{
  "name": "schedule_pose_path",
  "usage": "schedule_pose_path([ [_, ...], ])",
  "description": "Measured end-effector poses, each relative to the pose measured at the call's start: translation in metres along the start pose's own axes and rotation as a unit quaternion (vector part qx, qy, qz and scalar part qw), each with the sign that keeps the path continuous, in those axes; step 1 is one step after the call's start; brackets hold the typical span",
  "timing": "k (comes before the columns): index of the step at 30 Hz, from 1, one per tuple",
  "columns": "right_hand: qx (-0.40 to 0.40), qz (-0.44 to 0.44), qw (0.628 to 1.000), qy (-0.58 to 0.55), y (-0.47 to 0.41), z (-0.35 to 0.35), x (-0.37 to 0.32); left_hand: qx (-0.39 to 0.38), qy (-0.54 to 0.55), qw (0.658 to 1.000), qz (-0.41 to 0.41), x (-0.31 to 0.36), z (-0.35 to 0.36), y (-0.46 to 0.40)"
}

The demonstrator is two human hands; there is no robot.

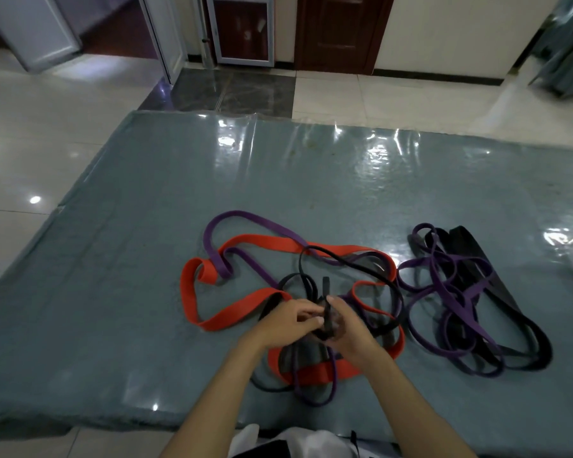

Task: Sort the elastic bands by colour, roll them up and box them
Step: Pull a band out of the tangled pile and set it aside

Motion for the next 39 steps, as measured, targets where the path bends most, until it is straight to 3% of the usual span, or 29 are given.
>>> schedule_pose_path([
  [5,0.086,-0.078,0.993,-0.036,-0.002,-0.009,-0.029,0.105,0.048,0.993,-0.014,-0.016,-0.034,0.005],
  [9,0.119,-0.093,0.985,0.088,0.003,-0.014,-0.041,0.265,-0.049,0.959,-0.086,-0.045,-0.065,0.010],
  [13,0.129,-0.092,0.981,0.114,0.003,-0.016,-0.039,0.109,-0.169,0.964,-0.174,-0.080,-0.055,0.007],
  [16,0.130,-0.075,0.982,0.112,0.001,-0.020,-0.034,0.120,-0.234,0.948,-0.178,-0.094,-0.054,0.014],
  [18,0.125,-0.068,0.985,0.102,0.001,-0.023,-0.033,0.161,-0.191,0.953,-0.170,-0.096,-0.062,0.020],
  [20,0.112,-0.067,0.986,0.104,0.002,-0.025,-0.033,0.154,-0.137,0.967,-0.150,-0.098,-0.066,0.026],
  [27,0.127,-0.094,0.972,0.176,-0.003,-0.025,-0.035,-0.009,-0.032,0.980,-0.196,-0.125,-0.081,0.059],
  [32,0.136,-0.151,0.929,0.310,-0.005,-0.019,-0.042,-0.073,-0.228,0.935,-0.262,-0.134,-0.083,0.066],
  [34,0.128,-0.159,0.906,0.371,-0.007,-0.018,-0.041,0.006,-0.254,0.935,-0.247,-0.125,-0.080,0.057],
  [37,0.124,-0.131,0.879,0.442,-0.007,-0.022,-0.033,0.161,-0.129,0.953,-0.222,-0.105,-0.071,0.042],
  [39,0.117,-0.112,0.865,0.475,-0.006,-0.022,-0.025,0.177,-0.099,0.955,-0.218,-0.100,-0.062,0.034],
])
Point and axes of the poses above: each hand's wrist, its own y-axis away from the middle knuckle, its own z-axis out of the palm, x = y × z, the point moved 6 cm from there along -y, towards the middle knuckle, and after that the axes turned 3 degrees about -y, right-handed, at the moved point
